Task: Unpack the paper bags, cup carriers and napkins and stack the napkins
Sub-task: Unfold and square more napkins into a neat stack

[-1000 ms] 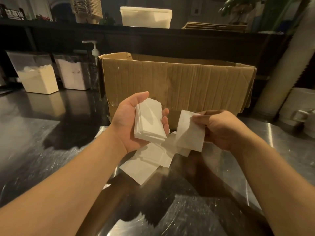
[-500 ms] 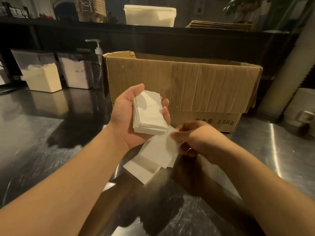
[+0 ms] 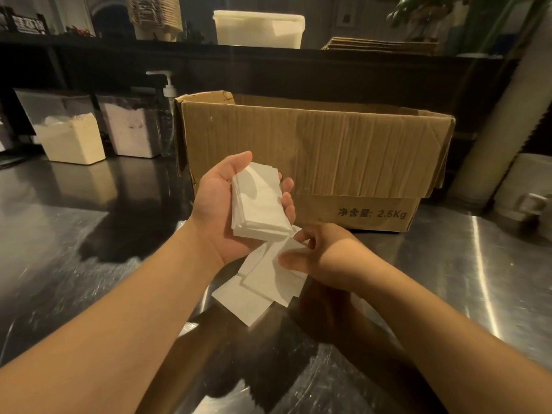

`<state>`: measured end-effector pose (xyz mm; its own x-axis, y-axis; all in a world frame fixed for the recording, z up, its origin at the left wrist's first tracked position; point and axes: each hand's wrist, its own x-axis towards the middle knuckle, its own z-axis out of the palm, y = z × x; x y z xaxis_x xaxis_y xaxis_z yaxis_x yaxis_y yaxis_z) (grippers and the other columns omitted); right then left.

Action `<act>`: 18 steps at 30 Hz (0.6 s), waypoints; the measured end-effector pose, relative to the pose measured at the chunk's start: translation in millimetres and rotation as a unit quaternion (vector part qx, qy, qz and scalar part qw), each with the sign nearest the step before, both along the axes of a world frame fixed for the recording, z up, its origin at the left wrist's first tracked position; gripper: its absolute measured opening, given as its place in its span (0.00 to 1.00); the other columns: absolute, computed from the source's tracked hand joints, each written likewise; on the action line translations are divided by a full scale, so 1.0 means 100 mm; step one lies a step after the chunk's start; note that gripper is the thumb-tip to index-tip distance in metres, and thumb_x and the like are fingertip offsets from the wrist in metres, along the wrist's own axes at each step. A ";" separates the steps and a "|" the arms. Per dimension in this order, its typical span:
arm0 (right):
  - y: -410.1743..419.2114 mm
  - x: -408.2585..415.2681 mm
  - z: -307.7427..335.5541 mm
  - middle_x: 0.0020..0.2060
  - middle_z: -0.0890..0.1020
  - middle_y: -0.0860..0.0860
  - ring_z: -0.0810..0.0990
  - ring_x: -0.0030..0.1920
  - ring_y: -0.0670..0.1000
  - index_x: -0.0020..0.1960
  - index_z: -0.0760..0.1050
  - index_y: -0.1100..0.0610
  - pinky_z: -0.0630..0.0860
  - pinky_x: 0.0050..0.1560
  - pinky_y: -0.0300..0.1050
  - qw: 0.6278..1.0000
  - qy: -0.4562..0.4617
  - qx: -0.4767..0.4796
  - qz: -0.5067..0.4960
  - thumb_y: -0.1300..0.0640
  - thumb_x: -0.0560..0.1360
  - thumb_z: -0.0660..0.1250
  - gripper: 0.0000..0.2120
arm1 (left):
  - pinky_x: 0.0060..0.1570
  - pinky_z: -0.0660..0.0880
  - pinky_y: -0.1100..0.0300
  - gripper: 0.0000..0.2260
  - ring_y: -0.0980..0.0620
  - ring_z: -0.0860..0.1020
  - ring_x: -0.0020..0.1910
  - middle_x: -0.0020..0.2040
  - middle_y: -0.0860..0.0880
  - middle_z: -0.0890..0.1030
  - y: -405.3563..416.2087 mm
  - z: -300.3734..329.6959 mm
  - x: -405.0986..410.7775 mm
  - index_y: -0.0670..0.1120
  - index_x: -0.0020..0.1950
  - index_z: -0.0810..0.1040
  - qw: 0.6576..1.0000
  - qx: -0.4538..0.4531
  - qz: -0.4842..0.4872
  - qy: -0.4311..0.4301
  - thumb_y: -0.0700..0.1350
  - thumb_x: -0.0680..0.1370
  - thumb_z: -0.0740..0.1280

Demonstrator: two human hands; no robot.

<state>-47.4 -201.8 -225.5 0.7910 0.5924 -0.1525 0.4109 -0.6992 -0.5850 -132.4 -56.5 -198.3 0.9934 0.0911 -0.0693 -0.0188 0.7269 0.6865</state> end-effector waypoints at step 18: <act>-0.03 0.01 0.03 0.56 0.80 0.48 0.78 0.58 0.54 0.60 0.78 0.45 0.77 0.60 0.53 0.998 -0.060 -0.024 0.007 0.44 0.74 0.69 0.16 | 0.43 0.81 0.54 0.22 0.48 0.80 0.40 0.49 0.44 0.82 0.03 -0.01 0.01 0.48 0.66 0.73 1.000 0.001 0.005 -0.001 0.59 0.76 0.66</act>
<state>-46.0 -204.5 -222.5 0.7971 0.5977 -0.0857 0.4862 -0.7195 -0.4960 -131.2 -53.6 -198.9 0.9926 0.1011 -0.0679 -0.0270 0.7260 0.6872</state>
